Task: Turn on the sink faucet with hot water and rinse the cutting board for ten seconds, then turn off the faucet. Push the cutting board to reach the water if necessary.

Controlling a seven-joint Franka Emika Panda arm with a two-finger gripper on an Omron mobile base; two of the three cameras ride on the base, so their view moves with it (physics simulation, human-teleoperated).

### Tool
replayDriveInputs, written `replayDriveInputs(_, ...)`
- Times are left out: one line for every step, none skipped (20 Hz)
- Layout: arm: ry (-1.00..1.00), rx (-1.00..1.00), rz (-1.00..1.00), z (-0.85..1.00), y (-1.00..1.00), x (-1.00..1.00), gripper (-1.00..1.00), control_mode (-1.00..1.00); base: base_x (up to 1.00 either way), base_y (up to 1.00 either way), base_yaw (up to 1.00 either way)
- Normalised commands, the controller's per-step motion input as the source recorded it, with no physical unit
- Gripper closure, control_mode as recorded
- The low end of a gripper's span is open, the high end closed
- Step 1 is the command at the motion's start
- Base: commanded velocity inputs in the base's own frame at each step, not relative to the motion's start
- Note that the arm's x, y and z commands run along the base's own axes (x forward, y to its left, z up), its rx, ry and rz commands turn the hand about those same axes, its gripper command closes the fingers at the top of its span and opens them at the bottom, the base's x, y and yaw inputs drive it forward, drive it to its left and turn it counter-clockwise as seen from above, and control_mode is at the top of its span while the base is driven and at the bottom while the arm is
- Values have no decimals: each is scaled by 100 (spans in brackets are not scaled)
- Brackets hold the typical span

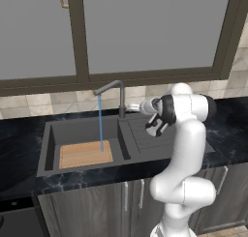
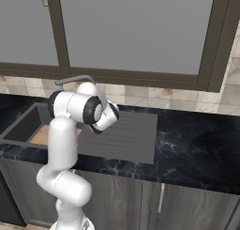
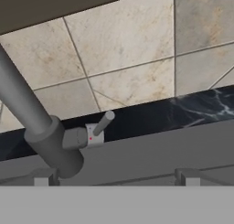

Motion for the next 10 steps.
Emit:
replayDriveInputs(0,0,0,3,-21,9,-100,-100,0,0,0)
replayDriveInputs(0,0,0,4,-21,8,-100,-100,0,0,0)
replayDriveInputs(0,0,0,9,-21,3,-100,-100,0,0,0)
replayDriveInputs(0,0,0,12,-21,3,-100,-100,0,0,0)
replayDriveInputs(0,0,0,12,-21,4,-100,-100,0,0,0)
replayDriveInputs(0,0,0,14,-21,1,-100,-100,0,0,0)
replayDriveInputs(0,0,0,15,-19,0,-100,-100,0,0,0)
replayDriveInputs(0,0,0,16,-19,0,-100,-100,0,0,0)
replayDriveInputs(0,0,0,16,-19,0,-100,-100,0,0,0)
replayDriveInputs(0,0,0,16,-16,0,-100,-100,0,0,0)
